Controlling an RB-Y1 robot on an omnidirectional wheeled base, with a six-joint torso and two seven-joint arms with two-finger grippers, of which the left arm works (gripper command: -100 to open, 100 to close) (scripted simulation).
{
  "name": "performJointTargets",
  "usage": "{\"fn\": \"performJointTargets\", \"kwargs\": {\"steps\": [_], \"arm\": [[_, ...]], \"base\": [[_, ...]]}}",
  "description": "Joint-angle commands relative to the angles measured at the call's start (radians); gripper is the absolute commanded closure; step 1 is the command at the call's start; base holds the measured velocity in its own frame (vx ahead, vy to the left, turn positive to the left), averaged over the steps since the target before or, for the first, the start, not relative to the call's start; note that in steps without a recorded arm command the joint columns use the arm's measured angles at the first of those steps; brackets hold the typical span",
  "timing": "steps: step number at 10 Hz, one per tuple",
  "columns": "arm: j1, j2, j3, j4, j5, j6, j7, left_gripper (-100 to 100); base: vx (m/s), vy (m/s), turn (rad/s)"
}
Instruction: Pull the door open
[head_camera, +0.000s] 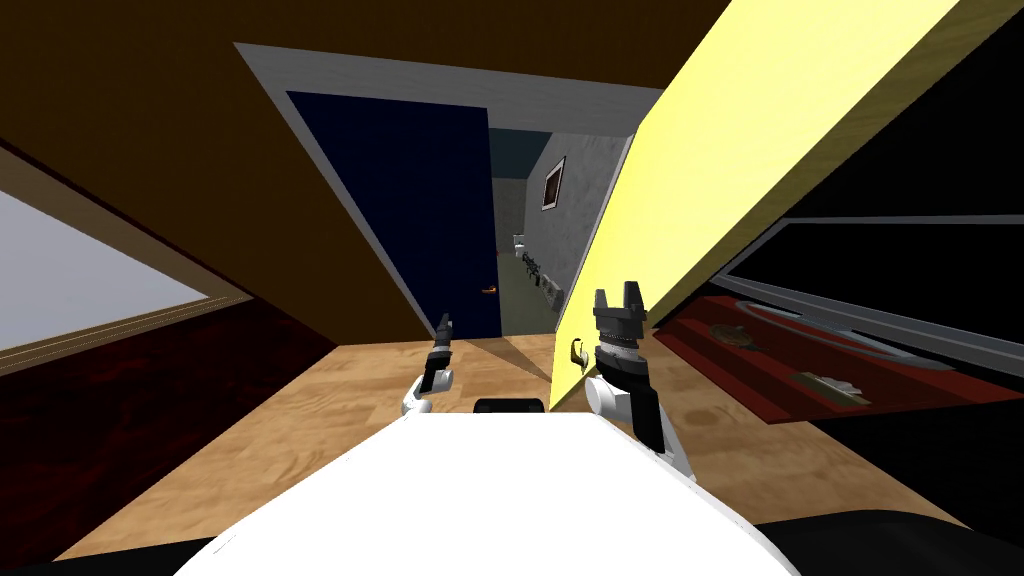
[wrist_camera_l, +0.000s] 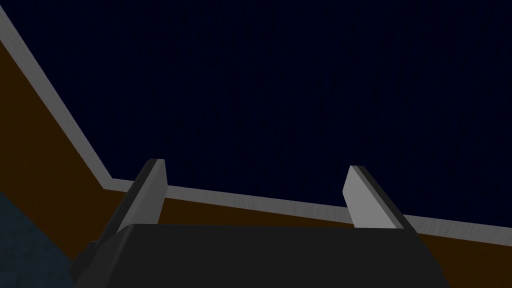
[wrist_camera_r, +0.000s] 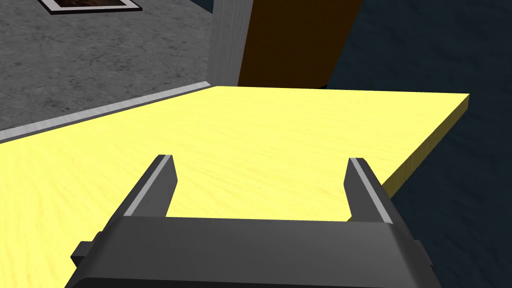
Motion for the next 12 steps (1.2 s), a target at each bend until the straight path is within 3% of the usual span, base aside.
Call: {"fn": "performJointTargets", "kwargs": {"steps": [1,12], "arm": [[-0.019,-0.002,0.007,0.042,0.003,-0.010,-0.002,-100],[-0.146,-0.030,0.061,0.334,0.026,-0.057,-0.016,-100]], "base": [[0.055,0.018,-0.019],[0.089,0.023,-0.034]]}}
